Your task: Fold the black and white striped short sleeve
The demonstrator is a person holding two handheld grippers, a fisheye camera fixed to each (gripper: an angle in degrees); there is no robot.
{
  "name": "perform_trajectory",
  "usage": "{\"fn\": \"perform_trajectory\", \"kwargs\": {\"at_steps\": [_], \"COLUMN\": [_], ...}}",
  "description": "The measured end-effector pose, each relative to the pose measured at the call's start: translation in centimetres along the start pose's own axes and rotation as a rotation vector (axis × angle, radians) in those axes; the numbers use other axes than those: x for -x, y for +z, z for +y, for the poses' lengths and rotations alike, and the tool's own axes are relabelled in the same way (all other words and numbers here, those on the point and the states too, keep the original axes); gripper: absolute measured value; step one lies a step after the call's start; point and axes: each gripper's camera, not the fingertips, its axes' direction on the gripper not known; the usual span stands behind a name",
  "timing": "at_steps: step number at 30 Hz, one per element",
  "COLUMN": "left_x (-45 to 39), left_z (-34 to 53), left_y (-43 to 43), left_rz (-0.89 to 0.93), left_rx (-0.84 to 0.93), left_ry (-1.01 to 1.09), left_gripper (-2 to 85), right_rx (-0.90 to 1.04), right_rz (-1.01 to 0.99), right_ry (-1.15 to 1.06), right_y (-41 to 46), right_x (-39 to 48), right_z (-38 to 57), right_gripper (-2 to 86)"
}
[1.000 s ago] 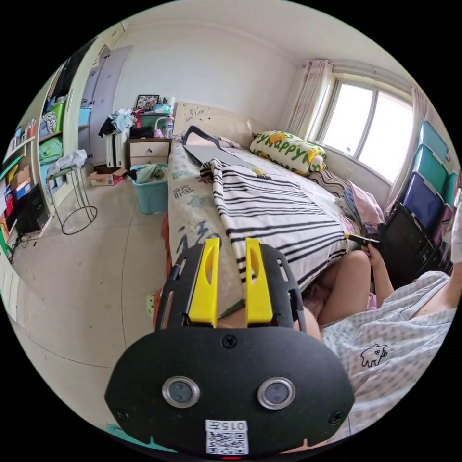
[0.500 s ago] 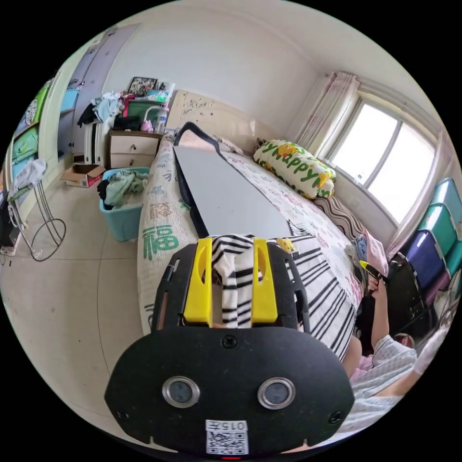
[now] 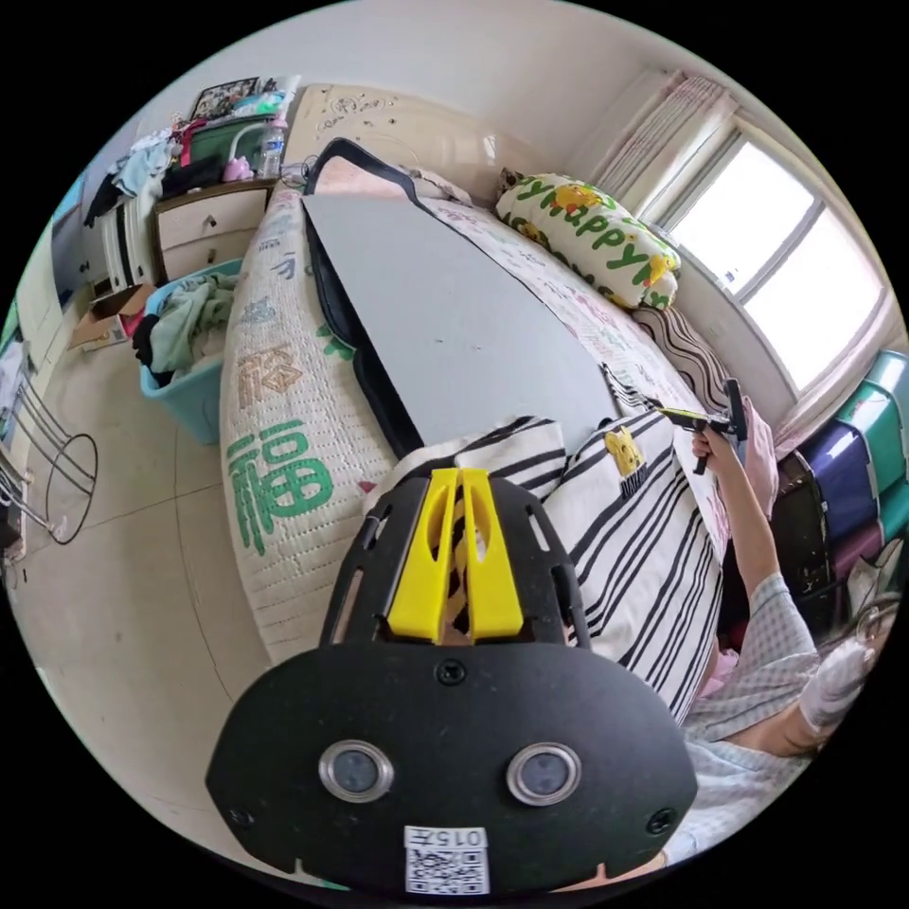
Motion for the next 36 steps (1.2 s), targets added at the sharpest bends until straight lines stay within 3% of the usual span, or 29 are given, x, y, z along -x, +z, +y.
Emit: {"fn": "perform_trajectory", "kwargs": {"at_steps": [3, 5, 7, 10, 13, 16, 19, 25, 28, 30, 34, 36], "left_x": [0.8, 2.4, 4.1, 7.0, 6.8, 2.2, -4.8, -12.4, -11.9, -11.4, -10.5, -10.5], "left_z": [3.6, 9.2, 12.9, 16.7, 18.8, 16.6, 11.9, 2.8, 0.1, -0.6, -1.1, -1.2], "left_y": [-4.5, -8.9, -10.2, -9.2, -10.1, -10.7, -8.2, 3.8, 9.1, 10.6, 11.4, 11.6], "left_rz": [-0.03, -0.013, -0.035, -0.062, -0.107, -0.143, -0.164, -0.222, -0.29, -0.256, -0.081, -0.049], "left_rx": [-0.208, -0.446, -0.484, -0.352, -0.386, -0.415, -0.361, -0.076, 0.089, 0.135, 0.175, 0.209], "left_ry": [-0.037, -0.145, -0.215, -0.313, -0.338, -0.193, 0.039, 0.283, 0.29, 0.286, 0.317, 0.349], "left_gripper": [-0.1, -0.5, -0.5, 0.0, 2.2, 5.2, 6.3, 9.3, 9.2, 8.5, 7.4, 6.1], "right_rx": [-0.13, -0.262, -0.259, -0.135, -0.214, -0.335, -0.322, -0.138, -0.002, 0.072, 0.181, 0.221], "right_rz": [-0.003, 0.004, -0.066, -0.139, -0.032, 0.0, -0.004, -0.11, 0.054, 0.099, -0.128, -0.145], "right_ry": [0.026, 0.076, 0.11, 0.146, 0.201, 0.097, -0.085, -0.388, -0.47, -0.499, -0.533, -0.559], "right_y": [-3.4, -6.7, -7.4, -6.1, -7.5, -9.4, -8.4, -0.6, 3.5, 5.3, 6.5, 7.1], "right_x": [-0.6, -2.2, -3.7, -5.1, -4.9, -1.4, 4.1, 15.2, 18.6, 19.5, 19.6, 19.8], "right_z": [1.2, 4.0, 5.9, 7.5, 7.8, 5.9, 1.8, -6.6, -9.7, -11.1, -12.9, -13.3], "right_gripper": [2.3, 2.0, 2.4, 4.7, 6.1, 6.6, 6.8, 7.5, 8.9, 8.8, 3.0, 0.4]}}
